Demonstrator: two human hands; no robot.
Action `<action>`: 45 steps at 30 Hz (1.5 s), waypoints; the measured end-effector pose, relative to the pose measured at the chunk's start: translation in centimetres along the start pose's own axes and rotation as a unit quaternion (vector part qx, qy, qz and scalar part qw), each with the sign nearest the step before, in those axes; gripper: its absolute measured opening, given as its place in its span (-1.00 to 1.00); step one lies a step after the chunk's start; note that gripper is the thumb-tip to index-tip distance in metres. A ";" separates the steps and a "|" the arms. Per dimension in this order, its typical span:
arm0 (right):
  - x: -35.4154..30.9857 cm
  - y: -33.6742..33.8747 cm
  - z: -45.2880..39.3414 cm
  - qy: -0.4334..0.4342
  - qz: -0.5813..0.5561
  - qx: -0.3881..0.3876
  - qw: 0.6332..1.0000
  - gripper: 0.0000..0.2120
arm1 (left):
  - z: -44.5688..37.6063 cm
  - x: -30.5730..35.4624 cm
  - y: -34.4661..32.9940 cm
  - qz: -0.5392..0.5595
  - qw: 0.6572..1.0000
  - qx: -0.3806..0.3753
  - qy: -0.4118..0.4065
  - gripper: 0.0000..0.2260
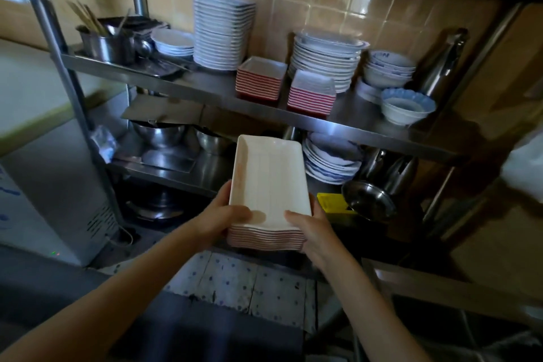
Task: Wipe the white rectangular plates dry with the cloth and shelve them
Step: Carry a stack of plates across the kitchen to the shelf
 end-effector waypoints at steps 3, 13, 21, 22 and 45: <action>-1.4 -1.4 -2.6 0.024 0.000 0.009 1.000 -0.42 | -2.6 2.2 1.2 -0.008 1.000 0.007 -0.007 -0.20; -8.3 -7.5 -7.6 0.096 -0.023 0.037 0.994 -0.32 | -9.4 10.3 6.5 0.007 0.997 -0.042 -0.058 -0.06; -13.2 -12.5 -11.0 0.119 -0.042 0.070 0.990 -0.49 | -14.3 17.2 9.8 -0.023 0.989 -0.133 -0.060 -0.38; -13.8 -12.7 -11.7 0.119 -0.038 0.073 0.989 -0.55 | -14.8 17.7 10.0 -0.021 0.989 -0.136 -0.055 -0.44; -25.7 -13.7 -31.5 0.072 0.064 -0.007 0.995 -0.86 | -35.6 28.6 10.7 -0.201 0.978 -0.030 -0.053 -0.73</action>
Point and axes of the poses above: each hand's wrist, its own z-axis away from the middle knuckle, its own y-axis out of the back of the hand, x = y × z, the point moved 1 cm from there along -z, towards the middle knuckle, and after that the axes turned 2 degrees about x, right-handed, at the moved point
